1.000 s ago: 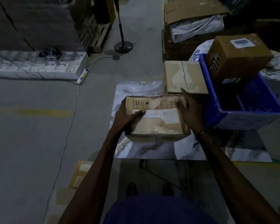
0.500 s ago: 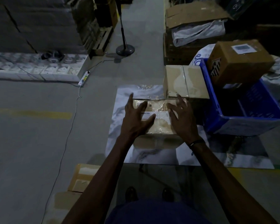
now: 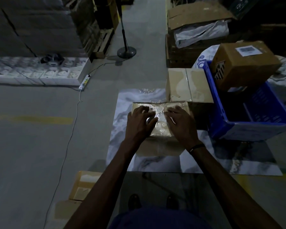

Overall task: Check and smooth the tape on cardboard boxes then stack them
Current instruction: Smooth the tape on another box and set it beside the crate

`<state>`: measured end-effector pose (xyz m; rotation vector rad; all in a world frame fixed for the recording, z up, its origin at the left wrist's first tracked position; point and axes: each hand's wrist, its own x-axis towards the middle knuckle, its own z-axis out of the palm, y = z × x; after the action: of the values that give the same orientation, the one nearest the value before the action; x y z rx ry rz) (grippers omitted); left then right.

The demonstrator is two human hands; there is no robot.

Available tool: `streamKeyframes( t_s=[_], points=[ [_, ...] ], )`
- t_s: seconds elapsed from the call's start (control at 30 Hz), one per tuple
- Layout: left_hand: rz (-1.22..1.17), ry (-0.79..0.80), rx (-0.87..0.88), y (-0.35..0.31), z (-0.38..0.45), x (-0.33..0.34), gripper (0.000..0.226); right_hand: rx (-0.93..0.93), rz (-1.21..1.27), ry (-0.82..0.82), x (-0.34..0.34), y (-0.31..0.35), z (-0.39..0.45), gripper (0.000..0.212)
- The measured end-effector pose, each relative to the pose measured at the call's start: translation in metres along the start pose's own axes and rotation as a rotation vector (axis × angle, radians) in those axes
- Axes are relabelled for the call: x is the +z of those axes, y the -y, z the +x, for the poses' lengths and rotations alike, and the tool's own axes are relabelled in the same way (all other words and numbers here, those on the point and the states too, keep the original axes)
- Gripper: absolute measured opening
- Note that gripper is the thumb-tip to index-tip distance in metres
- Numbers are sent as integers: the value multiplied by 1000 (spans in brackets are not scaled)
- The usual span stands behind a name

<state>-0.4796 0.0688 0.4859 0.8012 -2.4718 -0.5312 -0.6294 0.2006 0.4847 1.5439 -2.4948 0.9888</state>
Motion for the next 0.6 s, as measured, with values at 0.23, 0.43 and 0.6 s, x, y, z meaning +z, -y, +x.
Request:
streamKeyframes(
  t_s=[0.23,0.43,0.6],
  points=[
    [-86,58,-142,-9,-5,8,54,14,11,164,15,-19,5,34],
    [-303,43,-138,0,-7,8,34,47,95,137,2,-15,6,25],
    [-488,38,-205,9,-4,6,15,86,266,155,2,-24,2,22]
  ],
)
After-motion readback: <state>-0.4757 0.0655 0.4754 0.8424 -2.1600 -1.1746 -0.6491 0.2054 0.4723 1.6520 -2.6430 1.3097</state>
